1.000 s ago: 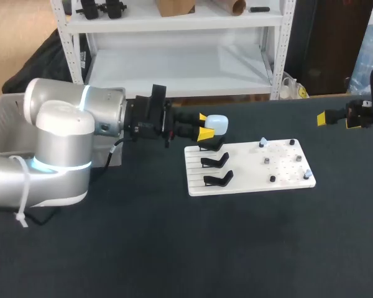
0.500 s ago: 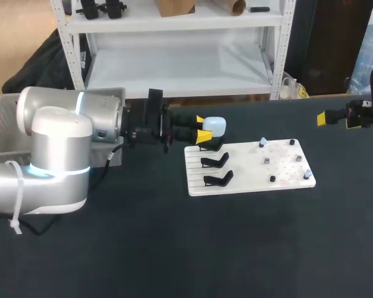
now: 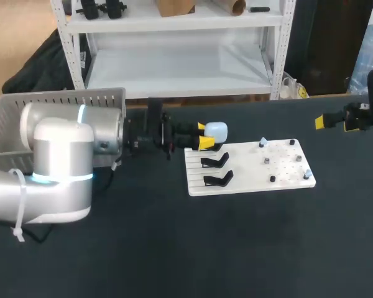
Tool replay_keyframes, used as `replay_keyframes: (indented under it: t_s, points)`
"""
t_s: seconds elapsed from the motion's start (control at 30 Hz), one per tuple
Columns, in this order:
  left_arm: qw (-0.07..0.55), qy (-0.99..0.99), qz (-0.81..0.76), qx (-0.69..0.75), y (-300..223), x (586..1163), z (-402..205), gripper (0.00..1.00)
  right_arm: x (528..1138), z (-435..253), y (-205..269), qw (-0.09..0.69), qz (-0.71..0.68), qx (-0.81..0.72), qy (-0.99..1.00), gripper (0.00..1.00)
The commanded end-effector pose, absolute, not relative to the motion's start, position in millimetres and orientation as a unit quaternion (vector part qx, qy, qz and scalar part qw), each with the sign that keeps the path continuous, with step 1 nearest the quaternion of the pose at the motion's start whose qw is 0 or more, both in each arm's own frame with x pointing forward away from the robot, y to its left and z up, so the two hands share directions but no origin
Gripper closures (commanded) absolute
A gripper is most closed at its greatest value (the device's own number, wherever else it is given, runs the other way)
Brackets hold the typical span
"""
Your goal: Pick up each earbud case from the left stands, insert the matching earbuds, close the lid, and place the case in the box.
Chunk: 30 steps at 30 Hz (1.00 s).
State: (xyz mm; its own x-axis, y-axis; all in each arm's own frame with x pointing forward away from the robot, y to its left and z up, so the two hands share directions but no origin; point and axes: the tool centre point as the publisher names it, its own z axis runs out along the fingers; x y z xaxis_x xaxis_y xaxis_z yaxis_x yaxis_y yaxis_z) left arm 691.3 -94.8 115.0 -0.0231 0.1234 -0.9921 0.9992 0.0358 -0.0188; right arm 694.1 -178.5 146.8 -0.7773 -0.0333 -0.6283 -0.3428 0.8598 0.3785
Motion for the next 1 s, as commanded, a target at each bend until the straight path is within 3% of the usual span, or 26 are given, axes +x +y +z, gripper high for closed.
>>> replay_keyframes:
  t_s: [0.03,0.53,1.0]
  points:
    - [0.479,0.528,-0.475,0.515,-102.5,690.8,107.2,1.0,684.3,153.9,-165.3,0.31,0.247,-0.114,0.911,0.0]
    - [0.456,0.508,-0.489,0.543,-107.4,694.8,111.9,1.0,623.1,150.5,-88.9,0.254,0.286,-0.175,0.907,0.0]
    - [0.447,0.512,-0.488,0.547,-110.4,693.2,109.8,1.0,611.4,150.6,-29.9,0.244,0.279,-0.188,0.91,0.0]
